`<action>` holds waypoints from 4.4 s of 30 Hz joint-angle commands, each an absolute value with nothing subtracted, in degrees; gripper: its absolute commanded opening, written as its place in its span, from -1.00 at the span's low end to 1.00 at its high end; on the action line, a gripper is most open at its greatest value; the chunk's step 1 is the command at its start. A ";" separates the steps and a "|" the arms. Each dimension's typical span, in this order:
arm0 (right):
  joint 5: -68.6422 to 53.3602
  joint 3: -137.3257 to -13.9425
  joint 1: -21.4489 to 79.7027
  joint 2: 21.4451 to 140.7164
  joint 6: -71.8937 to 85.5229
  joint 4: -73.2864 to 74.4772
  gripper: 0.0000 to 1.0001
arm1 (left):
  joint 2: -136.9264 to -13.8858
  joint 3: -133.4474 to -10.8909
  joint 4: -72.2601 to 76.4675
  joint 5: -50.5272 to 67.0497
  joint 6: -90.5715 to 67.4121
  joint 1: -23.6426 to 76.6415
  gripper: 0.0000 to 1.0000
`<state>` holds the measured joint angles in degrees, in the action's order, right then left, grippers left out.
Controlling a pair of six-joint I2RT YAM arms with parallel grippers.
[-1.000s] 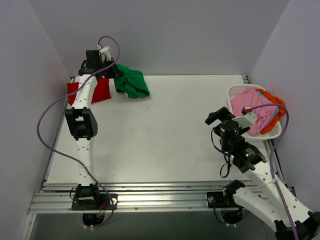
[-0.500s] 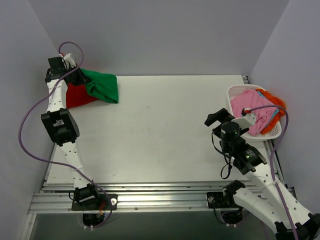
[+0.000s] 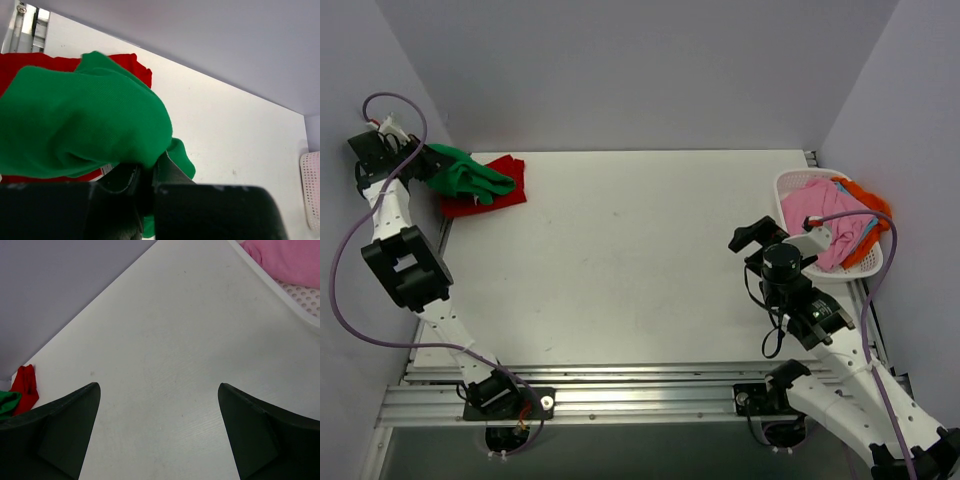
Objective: Fold and stack the t-shirts
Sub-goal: Neatly place the folded tshirt to the corner
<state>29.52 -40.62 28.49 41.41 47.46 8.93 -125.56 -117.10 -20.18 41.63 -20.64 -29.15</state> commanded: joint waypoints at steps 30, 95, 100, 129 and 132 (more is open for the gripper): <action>31.82 -40.52 28.21 40.43 46.58 8.88 1.00 | -137.55 -141.42 -7.18 55.39 -38.52 -15.90 -0.93; 30.41 -39.64 28.13 41.39 46.49 6.86 0.99 | -124.54 -97.65 15.98 22.14 -44.38 -25.84 -0.95; 30.15 -39.38 28.13 42.45 46.49 6.33 0.99 | -125.68 -94.75 25.89 25.22 -51.84 -25.14 -0.95; 27.77 -38.50 28.21 42.54 46.85 4.83 0.99 | -132.71 -81.66 49.65 32.35 -72.24 -17.75 -0.95; 27.42 -38.32 28.21 42.45 46.76 4.48 0.98 | -132.89 -79.90 47.31 30.95 -71.20 -17.58 -0.95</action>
<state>27.57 -38.98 28.47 42.85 47.27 6.55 -127.02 -83.26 61.21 15.81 -62.57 -23.44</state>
